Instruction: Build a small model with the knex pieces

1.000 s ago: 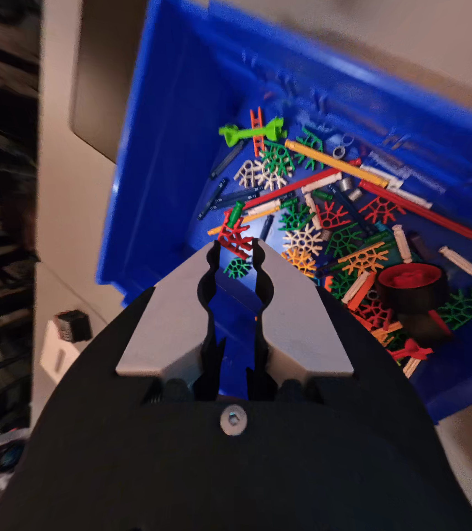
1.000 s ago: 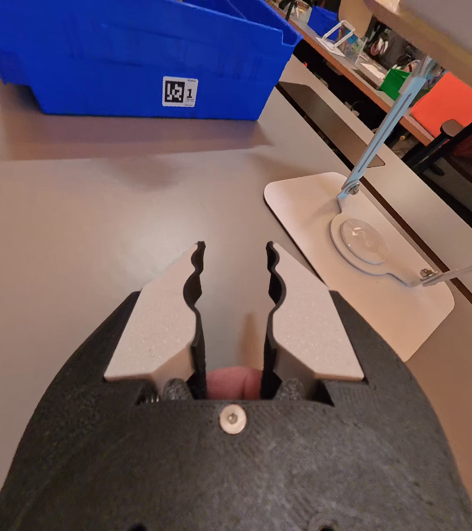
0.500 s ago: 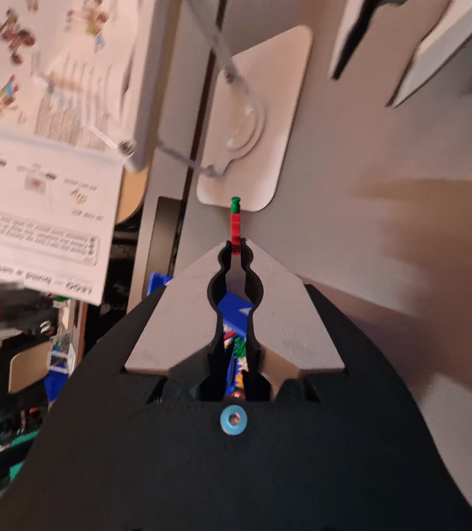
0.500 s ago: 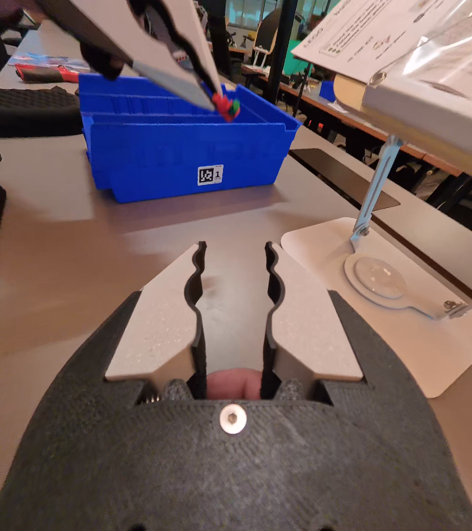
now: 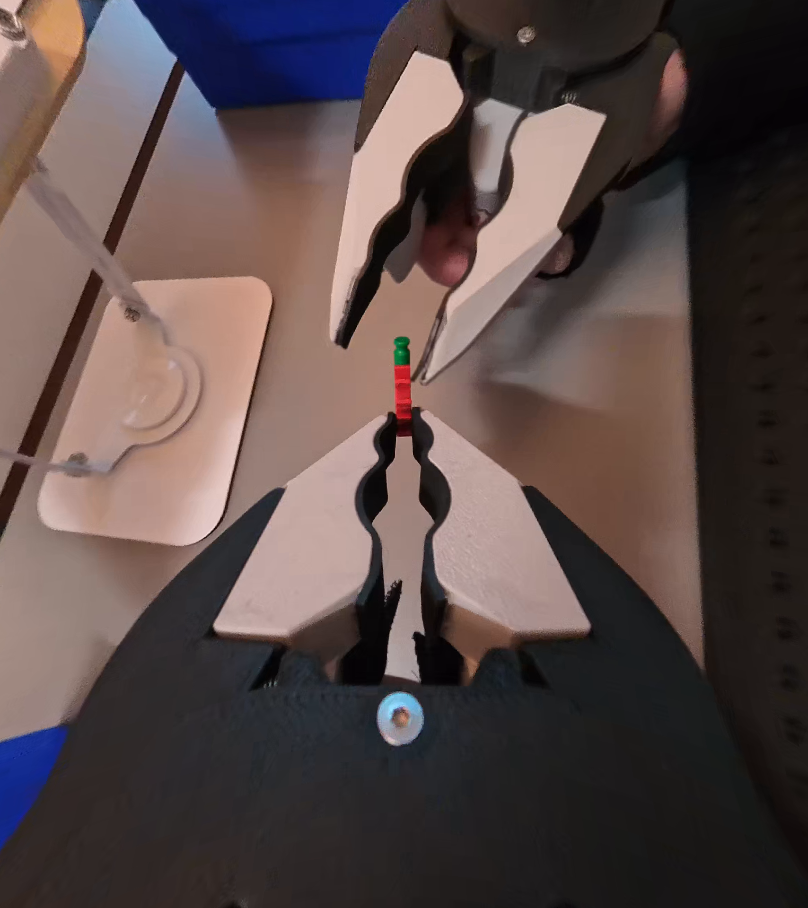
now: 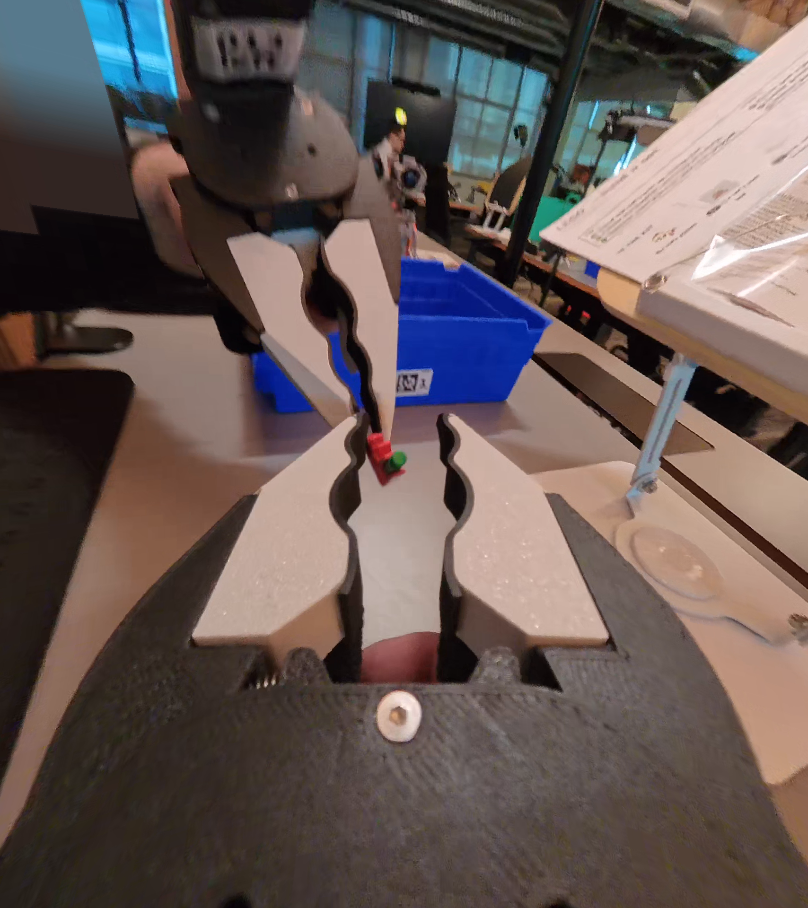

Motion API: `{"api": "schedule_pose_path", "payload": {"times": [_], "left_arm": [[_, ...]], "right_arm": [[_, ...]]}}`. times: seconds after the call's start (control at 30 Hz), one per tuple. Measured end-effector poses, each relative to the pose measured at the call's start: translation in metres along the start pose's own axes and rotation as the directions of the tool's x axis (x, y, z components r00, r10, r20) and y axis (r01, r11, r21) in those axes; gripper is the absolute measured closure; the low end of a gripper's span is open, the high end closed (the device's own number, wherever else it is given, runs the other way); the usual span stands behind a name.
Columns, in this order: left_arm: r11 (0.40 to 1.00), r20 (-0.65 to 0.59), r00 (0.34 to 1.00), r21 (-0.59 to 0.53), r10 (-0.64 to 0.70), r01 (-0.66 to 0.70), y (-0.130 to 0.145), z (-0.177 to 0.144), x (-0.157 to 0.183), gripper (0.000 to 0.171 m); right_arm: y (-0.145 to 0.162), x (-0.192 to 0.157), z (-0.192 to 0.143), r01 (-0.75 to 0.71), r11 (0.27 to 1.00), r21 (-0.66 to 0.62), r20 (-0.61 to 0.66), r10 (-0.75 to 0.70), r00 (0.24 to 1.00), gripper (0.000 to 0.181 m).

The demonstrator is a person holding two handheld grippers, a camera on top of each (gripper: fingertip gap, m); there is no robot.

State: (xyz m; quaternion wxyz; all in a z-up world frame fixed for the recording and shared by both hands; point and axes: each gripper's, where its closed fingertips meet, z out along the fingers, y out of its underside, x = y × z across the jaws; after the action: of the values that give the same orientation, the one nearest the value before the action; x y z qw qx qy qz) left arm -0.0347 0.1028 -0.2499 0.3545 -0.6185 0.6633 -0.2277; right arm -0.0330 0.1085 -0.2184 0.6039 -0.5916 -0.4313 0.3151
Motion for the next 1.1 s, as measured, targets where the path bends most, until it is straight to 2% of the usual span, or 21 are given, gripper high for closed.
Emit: {"api": "schedule_pose_path", "payload": {"times": [0.1, 0.27, 0.4, 0.57, 0.63, 0.77, 0.9, 1.03, 1.1], "left_arm": [[0.994, -0.048, 0.997, 0.082, -0.063, 0.067, -0.013, 0.003, 0.01, 0.168], [0.966, -0.052, 0.985, 0.196, -0.165, 0.172, -0.031, 0.008, 0.012, 0.168], [0.916, -0.121, 0.965, 0.305, -0.234, 0.26, -0.046, 0.006, 0.016, 0.168], [0.865, -0.173, 0.951, 0.398, -0.257, 0.306, -0.055, 0.002, 0.017, 0.168], [0.829, -0.209, 0.935, 0.434, -0.286, 0.351, -0.058, -0.002, 0.015, 0.168], [0.761, -0.238, 0.917, 0.511, -0.321, 0.399, -0.062, -0.011, 0.009, 0.168], [0.743, -0.269, 0.909, 0.525, -0.318, 0.415, -0.064, -0.012, 0.011, 0.168], [0.768, -0.303, 0.903, 0.483, -0.304, 0.421, -0.059, -0.002, 0.019, 0.168], [0.761, -0.301, 0.898, 0.482, -0.322, 0.434, -0.056, 0.001, 0.017, 0.168]], "right_arm": [[-0.011, -0.005, -0.004, -0.036, 0.998, 0.056, 0.04, 0.034, 0.999, 0.159], [-0.016, -0.002, -0.01, -0.113, 0.989, 0.092, 0.078, 0.106, 0.991, 0.16], [-0.024, 0.006, -0.019, -0.216, 0.966, 0.142, 0.132, 0.198, 0.971, 0.158], [-0.026, 0.004, -0.024, -0.237, 0.961, 0.142, 0.184, 0.21, 0.96, 0.163], [-0.029, 0.005, -0.03, -0.234, 0.959, 0.158, 0.195, 0.202, 0.96, 0.16], [-0.034, 0.011, -0.039, -0.334, 0.924, 0.187, 0.259, 0.282, 0.924, 0.158], [-0.037, 0.005, -0.038, -0.357, 0.914, 0.194, 0.3, 0.291, 0.908, 0.158], [-0.031, -0.002, -0.034, -0.306, 0.939, 0.158, 0.288, 0.253, 0.924, 0.177], [-0.029, 0.0, -0.033, -0.307, 0.942, 0.134, 0.279, 0.261, 0.924, 0.178]]}}
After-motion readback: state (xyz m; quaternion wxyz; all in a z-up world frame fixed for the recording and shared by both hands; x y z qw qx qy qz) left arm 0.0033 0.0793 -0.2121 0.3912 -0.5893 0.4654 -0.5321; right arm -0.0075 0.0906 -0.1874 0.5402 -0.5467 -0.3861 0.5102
